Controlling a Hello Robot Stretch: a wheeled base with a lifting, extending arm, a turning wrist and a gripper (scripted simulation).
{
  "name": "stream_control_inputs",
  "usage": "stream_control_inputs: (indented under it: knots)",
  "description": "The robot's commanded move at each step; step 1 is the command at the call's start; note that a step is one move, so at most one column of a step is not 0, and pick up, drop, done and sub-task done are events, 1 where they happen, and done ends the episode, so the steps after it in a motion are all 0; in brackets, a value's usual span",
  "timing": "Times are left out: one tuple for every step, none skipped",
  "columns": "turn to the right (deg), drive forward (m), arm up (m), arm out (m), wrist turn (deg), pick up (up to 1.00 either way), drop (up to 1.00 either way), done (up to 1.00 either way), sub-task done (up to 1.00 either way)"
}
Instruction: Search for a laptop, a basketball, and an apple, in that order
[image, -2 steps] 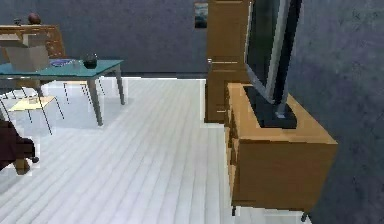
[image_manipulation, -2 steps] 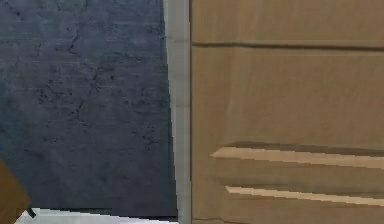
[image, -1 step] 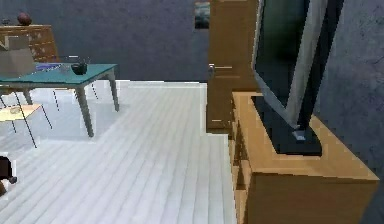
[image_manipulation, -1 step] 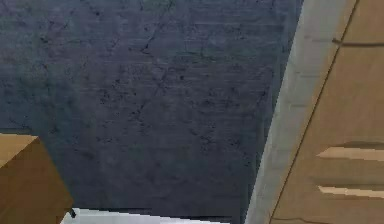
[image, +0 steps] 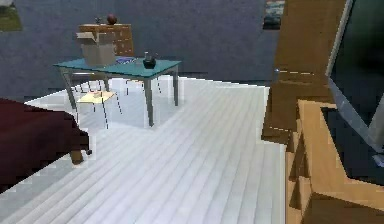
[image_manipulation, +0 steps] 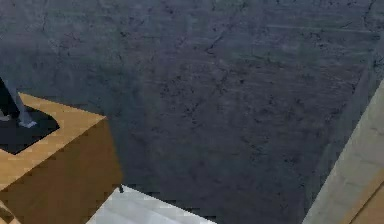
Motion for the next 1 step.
stream_control_inputs:
  knots:
    - [0.0, 0.65, 0.0, 0.0, 0.0, 0.0, 0.0, 0.0, 0.0]
